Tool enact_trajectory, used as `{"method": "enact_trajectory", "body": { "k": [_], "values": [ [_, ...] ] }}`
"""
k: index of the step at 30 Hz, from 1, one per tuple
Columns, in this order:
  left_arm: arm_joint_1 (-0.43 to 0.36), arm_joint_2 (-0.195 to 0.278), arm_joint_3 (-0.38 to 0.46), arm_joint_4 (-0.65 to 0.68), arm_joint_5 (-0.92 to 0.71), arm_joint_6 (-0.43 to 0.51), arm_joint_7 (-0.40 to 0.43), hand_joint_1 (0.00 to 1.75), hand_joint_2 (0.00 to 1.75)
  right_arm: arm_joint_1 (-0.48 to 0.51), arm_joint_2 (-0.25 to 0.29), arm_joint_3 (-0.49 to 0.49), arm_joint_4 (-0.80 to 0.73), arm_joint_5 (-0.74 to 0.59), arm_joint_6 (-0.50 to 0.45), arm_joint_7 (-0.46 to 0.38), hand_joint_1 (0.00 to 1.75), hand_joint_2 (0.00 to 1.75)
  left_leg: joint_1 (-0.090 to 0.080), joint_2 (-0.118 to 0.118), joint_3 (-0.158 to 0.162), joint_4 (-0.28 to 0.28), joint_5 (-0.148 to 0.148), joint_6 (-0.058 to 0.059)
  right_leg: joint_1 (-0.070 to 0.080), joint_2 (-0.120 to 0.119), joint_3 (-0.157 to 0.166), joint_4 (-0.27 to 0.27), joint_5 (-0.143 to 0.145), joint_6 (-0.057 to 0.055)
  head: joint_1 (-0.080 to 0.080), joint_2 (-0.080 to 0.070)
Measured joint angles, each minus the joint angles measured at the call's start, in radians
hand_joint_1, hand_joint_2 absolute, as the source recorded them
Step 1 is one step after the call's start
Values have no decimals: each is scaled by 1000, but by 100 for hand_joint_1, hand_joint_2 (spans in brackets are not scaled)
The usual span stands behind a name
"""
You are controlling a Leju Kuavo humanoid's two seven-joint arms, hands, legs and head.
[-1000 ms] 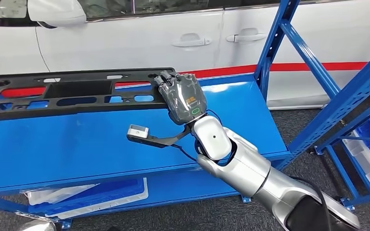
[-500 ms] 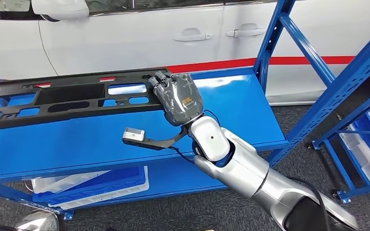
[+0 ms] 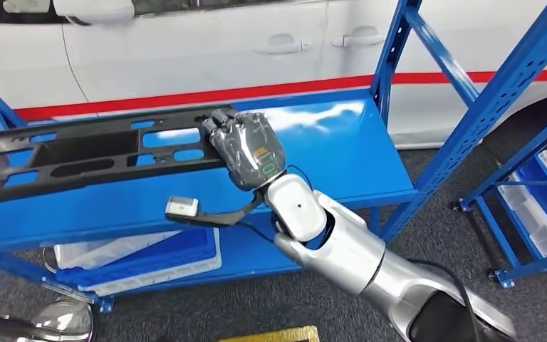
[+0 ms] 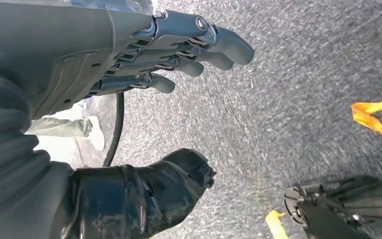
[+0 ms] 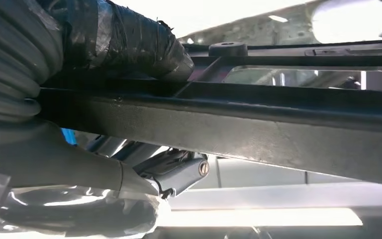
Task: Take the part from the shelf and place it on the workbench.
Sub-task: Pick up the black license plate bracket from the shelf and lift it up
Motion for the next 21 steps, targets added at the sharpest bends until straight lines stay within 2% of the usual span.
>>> {"method": "enact_trajectory", "body": {
  "k": [2,3,4,6,7,8,9,10,11,13,15,17,18,19,21],
  "values": [
    [0,1,0,0,0,0,1,0,175,0,1,0,0,0,0,0,175,175,4,3,-7,-10,14,15,0,1,-5,4,-3,12,0,0],
    [0,1,0,0,1,0,1,0,175,0,1,0,1,0,0,0,175,175,6,4,-11,-15,23,25,1,1,-14,23,-24,17,1,0],
    [0,1,0,0,1,0,1,0,175,0,1,0,2,0,0,0,175,175,8,6,-18,-19,33,34,1,1,-28,61,-61,20,3,0],
    [-1,1,0,0,1,0,1,0,175,2,1,1,3,0,0,0,175,175,6,8,-38,-17,47,43,-1,2,-65,182,-149,23,6,0],
    [0,1,0,0,1,-1,2,0,175,3,1,1,4,0,0,-1,175,175,5,8,-50,-14,53,44,-2,2,-77,237,-172,24,6,0],
    [0,1,0,0,1,-1,2,0,175,4,1,1,6,-1,0,-1,175,175,5,8,-62,-11,60,43,-2,2,-77,267,-173,25,6,0],
    [0,1,0,0,1,-1,2,0,175,5,1,2,7,-2,-1,-2,175,175,5,8,-73,-6,65,42,-3,2,-60,263,-155,25,6,0],
    [1,1,0,0,2,0,3,0,175,5,1,2,8,-2,-2,-3,175,175,5,8,-85,0,70,40,-3,2,-27,224,-125,23,6,0],
    [1,1,0,0,2,0,3,0,175,4,1,2,8,-2,-3,-5,175,175,5,8,-95,6,73,38,-3,1,16,161,-105,21,6,0],
    [1,1,0,0,2,0,3,0,175,4,2,2,7,1,-4,-8,175,175,3,8,-110,16,81,30,2,2,90,42,-96,14,5,0],
    [1,1,0,0,2,0,3,0,175,3,4,2,6,4,-5,-9,175,175,1,7,-116,16,94,17,7,3,108,0,-102,7,5,0],
    [2,1,0,2,2,0,3,0,175,2,4,2,6,5,-6,-9,175,175,3,6,-121,15,101,4,4,1,100,-8,-86,-5,7,0],
    [3,0,-1,2,2,0,3,0,175,2,5,2,6,5,-6,-9,175,175,4,5,-130,27,84,-3,1,0,94,-12,-76,-13,4,0],
    [4,0,-1,3,2,0,2,0,175,1,6,2,6,5,-6,-9,175,175,6,5,-144,58,52,-9,-1,-1,87,-17,-66,-20,3,0],
    [3,-1,-1,3,2,-1,2,0,175,1,7,2,6,5,-6,-9,175,175,10,6,-181,167,-35,-20,-2,-2,68,-17,-48,-28,-1,0]
  ]
}}
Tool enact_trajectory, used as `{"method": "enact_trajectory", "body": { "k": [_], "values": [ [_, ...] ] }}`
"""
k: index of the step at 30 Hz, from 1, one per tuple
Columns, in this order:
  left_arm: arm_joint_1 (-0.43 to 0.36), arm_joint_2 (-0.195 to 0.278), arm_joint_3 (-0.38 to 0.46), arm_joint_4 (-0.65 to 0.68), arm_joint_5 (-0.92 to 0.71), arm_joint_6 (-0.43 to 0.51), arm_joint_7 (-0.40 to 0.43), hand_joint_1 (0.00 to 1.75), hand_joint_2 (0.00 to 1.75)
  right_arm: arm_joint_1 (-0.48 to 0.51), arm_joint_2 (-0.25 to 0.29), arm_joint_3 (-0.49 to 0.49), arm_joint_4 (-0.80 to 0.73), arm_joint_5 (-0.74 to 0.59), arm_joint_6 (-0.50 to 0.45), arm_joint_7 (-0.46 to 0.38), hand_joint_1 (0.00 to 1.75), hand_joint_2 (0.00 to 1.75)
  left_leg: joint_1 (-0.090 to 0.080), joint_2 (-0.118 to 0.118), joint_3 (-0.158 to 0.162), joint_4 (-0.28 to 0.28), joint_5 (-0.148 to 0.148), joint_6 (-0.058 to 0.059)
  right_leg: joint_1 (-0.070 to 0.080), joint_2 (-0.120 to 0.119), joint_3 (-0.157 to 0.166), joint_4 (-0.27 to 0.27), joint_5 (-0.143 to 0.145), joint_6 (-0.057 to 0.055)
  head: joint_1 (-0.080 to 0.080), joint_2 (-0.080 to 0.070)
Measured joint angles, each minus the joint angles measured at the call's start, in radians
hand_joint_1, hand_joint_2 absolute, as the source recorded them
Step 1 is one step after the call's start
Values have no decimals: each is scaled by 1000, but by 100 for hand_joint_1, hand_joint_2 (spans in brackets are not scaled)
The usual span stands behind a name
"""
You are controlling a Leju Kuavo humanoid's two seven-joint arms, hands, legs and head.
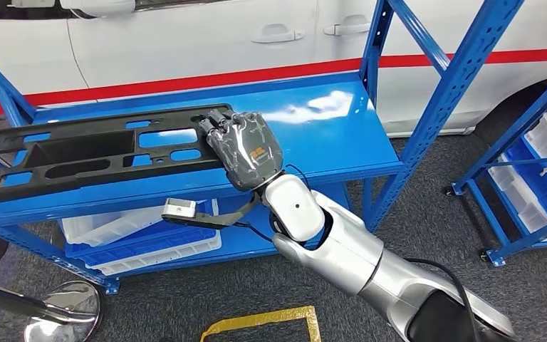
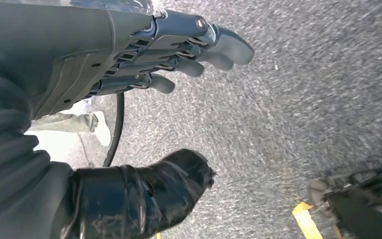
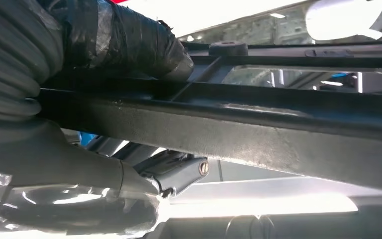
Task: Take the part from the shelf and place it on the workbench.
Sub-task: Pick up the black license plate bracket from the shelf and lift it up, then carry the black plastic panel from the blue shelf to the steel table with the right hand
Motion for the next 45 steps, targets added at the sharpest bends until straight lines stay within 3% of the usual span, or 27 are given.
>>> {"method": "enact_trajectory", "body": {
  "k": [1,3,4,6,8,9,11,12,14,16,17,18,19,21,23,26,27,29,31,32,34,36,38,39,42,43,45],
  "values": [
    [0,0,0,0,0,0,-1,0,175,1,0,0,0,0,1,0,175,175,1,0,-14,59,-29,-4,1,0,-12,2,7,-1,0,0],
    [-1,0,0,0,0,-1,-2,0,175,2,0,0,2,0,5,0,175,175,1,0,-7,107,-25,-7,1,0,-37,8,22,0,0,0],
    [-1,0,0,0,0,-1,-2,0,175,2,0,0,2,0,7,0,175,175,1,0,22,80,1,-5,1,0,-49,11,29,2,0,0],
    [-3,0,0,0,0,-2,-3,0,175,2,0,0,2,3,9,0,175,175,-1,-1,117,-46,36,3,3,1,-67,16,41,7,0,0],
    [-5,1,-1,0,-1,-5,-2,0,175,1,1,0,2,12,10,0,175,175,-5,-3,182,-149,34,13,5,1,-75,16,54,17,0,0],
    [-5,1,-1,0,-1,-7,-1,0,175,1,2,1,2,16,10,0,175,175,-9,-4,191,-169,30,18,5,0,-76,13,62,22,-1,0],
    [-5,1,-2,0,-1,-9,2,0,175,1,1,1,2,21,10,0,175,175,-8,-2,184,-180,46,32,4,1,-79,10,71,34,-2,0],
    [-5,1,-2,0,-1,-9,3,0,175,0,1,1,2,21,11,0,175,175,-6,0,179,-186,56,40,4,2,-85,18,58,39,-1,0],
    [-6,1,-3,0,-1,-10,3,0,175,0,0,1,2,21,11,1,175,175,-2,4,163,-194,78,57,3,2,-113,93,-17,46,1,0],
    [-6,1,-3,0,-1,-11,3,0,175,2,0,1,3,21,11,1,175,175,-3,4,137,-192,96,63,1,3,-148,219,-102,51,3,0],
    [-6,1,-3,0,-1,-11,3,0,175,3,0,1,4,21,11,1,175,175,-3,5,123,-189,105,63,0,3,-155,267,-118,54,3,0],
    [-6,1,-3,0,-1,-11,2,0,175,3,0,1,4,21,11,2,175,175,-3,5,110,-186,113,62,-1,3,-148,286,-111,55,3,0],
    [-5,1,-3,0,0,-12,2,0,175,4,-1,1,4,21,11,2,175,175,-2,5,95,-181,120,60,-3,2,-123,270,-87,56,3,0],
    [-4,1,-3,0,0,-12,2,0,175,3,-1,1,5,21,11,3,175,175,-1,4,70,-169,132,52,-4,2,-33,154,-46,54,3,0],
    [-4,1,-3,0,0,-12,1,0,175,2,0,1,4,21,10,3,175,175,-3,4,53,-157,143,41,0,3,37,44,-49,48,2,0],
    [-3,1,-3,0,0,-12,-1,0,175,2,1,1,5,21,11,4,175,175,-2,3,44,-158,162,22,2,3,40,14,-46,31,5,0],
    [-2,0,-4,0,0,-13,-1,0,175,1,1,1,5,21,11,4,175,175,0,3,37,-153,155,16,1,2,34,11,-36,23,5,0],
    [-1,-1,-4,1,0,-13,-1,0,175,0,2,1,5,21,11,5,175,175,3,2,12,-97,89,6,-3,0,15,4,-14,8,1,0],
    [-1,-1,-5,1,0,-14,-1,0,175,-1,3,1,5,21,11,5,175,175,5,2,-21,22,-2,-3,-1,-1,-10,4,7,2,-1,0],
    [-1,-1,-5,1,0,-14,-1,0,175,0,3,1,5,21,11,6,175,175,5,2,-30,76,-23,-6,0,0,-23,5,16,2,-1,0],
    [-1,-1,-5,1,1,-14,-1,0,175,1,3,2,5,21,11,6,175,175,5,2,-6,104,-2,-7,1,0,-50,9,34,4,-2,0],
    [-3,-2,-5,1,1,-14,-1,0,175,2,3,3,5,21,11,6,175,175,5,2,80,6,41,-2,1,0,-72,13,49,9,-2,0],
    [-6,-2,-5,1,1,-14,-2,0,175,1,3,4,5,21,12,6,175,175,0,0,170,-124,35,8,2,0,-83,15,62,18,-1,0],
    [-7,-1,-5,1,1,-13,-2,0,175,1,3,5,5,21,14,6,175,175,-4,-1,193,-161,25,12,2,-1,-85,14,68,24,-1,0],
    [-6,-1,-6,1,7,-13,-2,0,175,2,2,6,5,19,17,7,175,175,-5,1,191,-184,39,31,2,0,-90,13,78,42,-1,0],
    [-6,-1,-6,1,9,-13,-2,0,175,3,1,6,5,19,17,7,175,175,-3,3,186,-188,49,39,2,1,-97,29,57,47,0,0],
    [-6,-1,-6,1,11,-14,-1,0,175,4,0,6,5,17,17,8,175,175,-1,7,170,-191,69,53,0,3,-126,118,-29,53,4,0]
  ]
}}
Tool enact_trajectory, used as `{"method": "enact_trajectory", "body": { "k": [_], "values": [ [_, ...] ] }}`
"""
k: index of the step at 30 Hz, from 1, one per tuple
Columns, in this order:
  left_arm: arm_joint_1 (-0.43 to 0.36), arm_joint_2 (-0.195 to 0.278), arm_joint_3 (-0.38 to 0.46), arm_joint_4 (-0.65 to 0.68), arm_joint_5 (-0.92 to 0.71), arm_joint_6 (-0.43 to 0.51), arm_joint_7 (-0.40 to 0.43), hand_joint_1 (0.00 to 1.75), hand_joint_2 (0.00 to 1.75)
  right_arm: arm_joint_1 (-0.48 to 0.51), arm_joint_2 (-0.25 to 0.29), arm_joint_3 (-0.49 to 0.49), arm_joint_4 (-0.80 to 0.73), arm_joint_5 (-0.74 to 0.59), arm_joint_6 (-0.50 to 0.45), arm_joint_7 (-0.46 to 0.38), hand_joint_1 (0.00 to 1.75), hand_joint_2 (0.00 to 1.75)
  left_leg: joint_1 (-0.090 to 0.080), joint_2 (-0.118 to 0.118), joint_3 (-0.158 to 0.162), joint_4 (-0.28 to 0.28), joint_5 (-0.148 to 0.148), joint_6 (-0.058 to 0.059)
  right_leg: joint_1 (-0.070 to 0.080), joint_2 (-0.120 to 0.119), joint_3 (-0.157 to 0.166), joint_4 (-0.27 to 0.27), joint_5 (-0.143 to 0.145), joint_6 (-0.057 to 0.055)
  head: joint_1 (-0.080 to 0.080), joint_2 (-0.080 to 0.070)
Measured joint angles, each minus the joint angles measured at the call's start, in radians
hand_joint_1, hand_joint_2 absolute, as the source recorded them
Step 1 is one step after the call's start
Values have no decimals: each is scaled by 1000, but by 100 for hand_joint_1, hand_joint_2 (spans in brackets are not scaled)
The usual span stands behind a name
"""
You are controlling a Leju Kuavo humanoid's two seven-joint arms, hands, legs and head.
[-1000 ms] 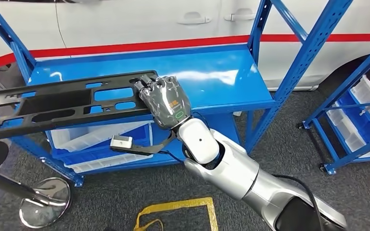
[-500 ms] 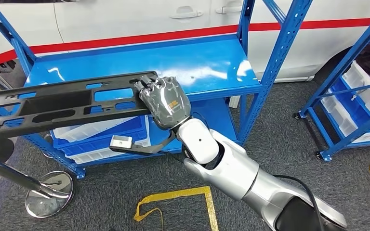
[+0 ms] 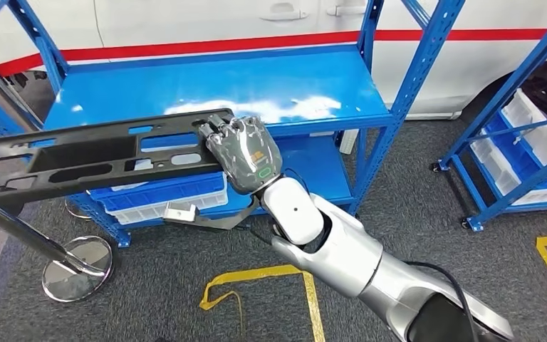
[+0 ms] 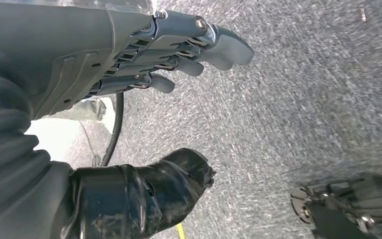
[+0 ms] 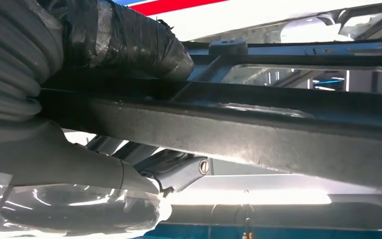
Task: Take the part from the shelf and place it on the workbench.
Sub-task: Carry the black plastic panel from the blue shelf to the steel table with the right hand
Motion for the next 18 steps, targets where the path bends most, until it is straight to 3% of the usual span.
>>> {"method": "enact_trajectory", "body": {
  "k": [1,2,3,4,6,8,10,12,14,16,17,18],
  "values": [
    [0,0,0,0,0,0,2,0,175,1,-1,0,0,-1,0,0,175,175,0,0,-12,1,8,4,0,0,-18,66,-46,2,2,0],
    [0,0,0,0,1,0,4,0,175,3,-1,0,0,-2,1,1,175,175,-1,1,-25,4,16,5,-1,0,-31,127,-75,4,2,0],
    [1,0,0,0,1,0,6,0,175,5,-2,0,0,-3,1,1,175,175,-1,1,-38,7,23,5,-1,0,-34,165,-80,5,2,0],
    [1,0,0,0,1,0,8,0,175,7,-3,0,0,-4,1,1,175,175,0,1,-50,11,30,3,-2,0,-21,173,-64,6,2,0],
    [2,0,0,0,1,0,10,0,175,8,-3,0,0,-4,2,1,175,175,0,1,-74,23,40,-2,-3,0,54,84,-14,4,2,0],
    [2,0,0,0,2,0,9,0,175,8,-2,1,0,-4,5,0,175,175,-2,0,-94,37,47,-10,0,0,137,-41,-7,-1,1,0],
    [2,0,0,0,4,0,8,0,175,9,0,1,0,-4,6,-2,175,175,-4,-1,-103,42,58,-23,6,2,162,-92,-20,-10,0,0],
    [4,0,0,0,4,1,8,0,175,11,0,1,1,-4,5,-3,175,175,-1,-1,-110,42,66,-36,4,1,151,-98,-8,-25,1,0],
    [5,-1,-1,0,4,0,8,0,175,11,1,1,2,-4,5,-5,175,175,2,-2,-132,77,24,-46,0,-2,136,-104,12,-42,-1,0],
    [5,-2,-2,0,4,0,11,0,175,11,2,1,3,-4,6,-7,175,175,6,-1,-169,180,-63,-55,0,-3,116,-105,30,-52,-3,0],
    [4,-2,-2,0,4,0,13,0,175,12,2,1,3,-5,6,-7,175,175,7,-1,-185,241,-94,-59,1,-3,105,-104,38,-53,-3,0],
    [5,-1,-3,0,4,0,14,0,175,12,2,1,3,-5,6,-7,175,175,7,-1,-191,285,-106,-61,2,-3,93,-102,45,-54,-3,0]
  ]
}}
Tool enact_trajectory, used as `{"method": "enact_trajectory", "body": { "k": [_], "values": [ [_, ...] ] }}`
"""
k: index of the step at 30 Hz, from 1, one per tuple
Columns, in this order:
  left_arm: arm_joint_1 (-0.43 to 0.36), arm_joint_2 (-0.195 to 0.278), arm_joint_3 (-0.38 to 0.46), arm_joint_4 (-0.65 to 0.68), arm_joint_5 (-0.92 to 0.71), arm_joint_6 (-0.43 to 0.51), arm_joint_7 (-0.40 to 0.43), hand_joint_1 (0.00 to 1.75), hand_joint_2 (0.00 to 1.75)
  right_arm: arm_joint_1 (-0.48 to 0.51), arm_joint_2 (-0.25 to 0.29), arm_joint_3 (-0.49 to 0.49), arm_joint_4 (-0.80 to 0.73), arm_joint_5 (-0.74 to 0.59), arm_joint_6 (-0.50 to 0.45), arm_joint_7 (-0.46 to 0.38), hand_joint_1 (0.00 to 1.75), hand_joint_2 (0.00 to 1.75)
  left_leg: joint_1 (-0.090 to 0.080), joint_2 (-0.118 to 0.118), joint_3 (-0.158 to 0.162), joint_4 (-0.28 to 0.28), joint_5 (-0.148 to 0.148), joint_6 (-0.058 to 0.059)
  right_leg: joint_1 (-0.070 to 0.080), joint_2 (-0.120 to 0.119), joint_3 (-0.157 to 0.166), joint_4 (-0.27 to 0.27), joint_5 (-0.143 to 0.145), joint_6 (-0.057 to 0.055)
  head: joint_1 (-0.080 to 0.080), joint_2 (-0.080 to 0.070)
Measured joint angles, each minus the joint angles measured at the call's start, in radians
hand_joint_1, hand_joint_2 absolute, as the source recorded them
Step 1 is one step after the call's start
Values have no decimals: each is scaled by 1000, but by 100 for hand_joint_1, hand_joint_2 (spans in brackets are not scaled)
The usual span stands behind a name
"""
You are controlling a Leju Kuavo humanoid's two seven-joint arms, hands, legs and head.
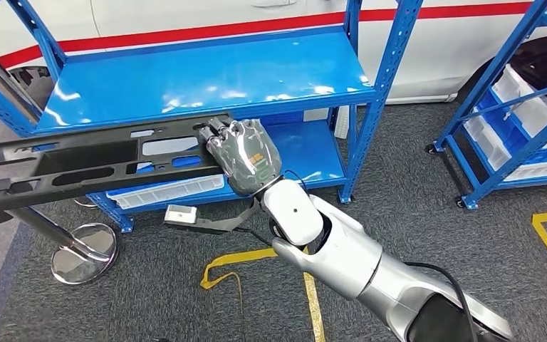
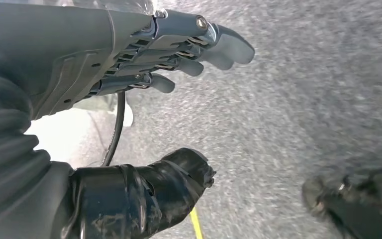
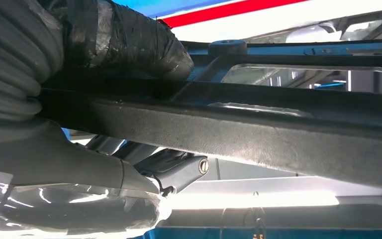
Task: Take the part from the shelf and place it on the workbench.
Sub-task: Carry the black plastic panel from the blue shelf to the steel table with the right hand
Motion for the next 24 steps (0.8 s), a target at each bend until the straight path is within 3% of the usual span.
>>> {"method": "enact_trajectory", "body": {
  "k": [1,2,3,5,7,9,10,12,14,15,16,17,19,21,24],
  "values": [
    [0,0,0,0,1,0,1,0,175,0,0,0,0,0,0,0,175,175,0,0,9,13,9,-1,0,0,-11,3,7,1,0,0],
    [0,0,0,0,1,0,1,0,175,1,0,0,1,-1,0,0,175,175,0,0,37,-10,32,0,0,0,-22,5,13,2,0,0],
    [-1,1,-1,0,2,0,1,0,175,1,0,0,1,-1,0,0,175,175,0,0,81,-66,57,4,1,0,-32,9,19,4,0,0],
    [-4,1,-1,0,2,0,1,0,175,1,0,0,2,-1,0,0,175,175,-4,-2,171,-194,72,14,2,1,-45,13,29,11,1,0],
    [-5,2,-1,0,2,0,1,0,175,1,0,0,2,-1,0,0,175,175,-11,-4,204,-254,66,24,2,1,-49,11,42,23,1,0],
    [-4,2,-2,0,3,1,1,0,175,2,0,0,2,-1,0,0,175,175,-11,-3,198,-265,83,36,1,1,-52,5,54,35,-1,0],
    [-4,3,-2,0,3,1,1,0,175,2,0,0,3,-1,0,0,175,175,-9,-2,194,-273,94,44,1,1,-56,10,44,41,-1,0],
    [-5,3,-2,0,3,0,0,0,175,2,-2,0,3,-1,1,0,175,175,-4,2,180,-285,117,59,0,2,-79,71,-23,47,2,0],
    [-5,2,-2,0,4,0,-2,0,175,3,-2,0,4,-3,6,0,175,175,-6,3,155,-284,135,66,-2,3,-112,194,-110,52,4,0],
    [-5,2,-2,0,5,0,-3,0,175,5,-3,0,6,-5,8,0,175,175,-6,3,142,-282,144,65,-3,3,-120,245,-130,55,4,0],
    [-5,2,-2,0,6,0,-4,0,175,7,-3,0,8,-6,10,0,175,175,-6,3,128,-279,152,64,-4,3,-115,268,-127,57,4,0],
    [-4,2,-2,0,6,0,-4,0,175,7,-3,0,9,-8,11,0,175,175,-5,3,116,-275,159,62,-5,3,-93,257,-106,58,4,0],
    [-4,2,-2,0,8,0,-4,0,175,7,-3,0,11,-11,19,0,175,175,-4,3,92,-263,169,55,-5,3,-8,145,-63,57,4,0],
    [-4,2,-2,0,12,1,-4,0,175,7,-3,0,11,-16,31,0,175,175,-5,3,75,-252,179,45,-1,4,61,34,-61,50,3,0],
    [-3,2,-3,0,16,1,-5,0,175,8,-2,1,15,-27,41,0,175,175,-4,2,64,-253,199,26,3,5,64,2,-58,33,5,0]
  ]
}}
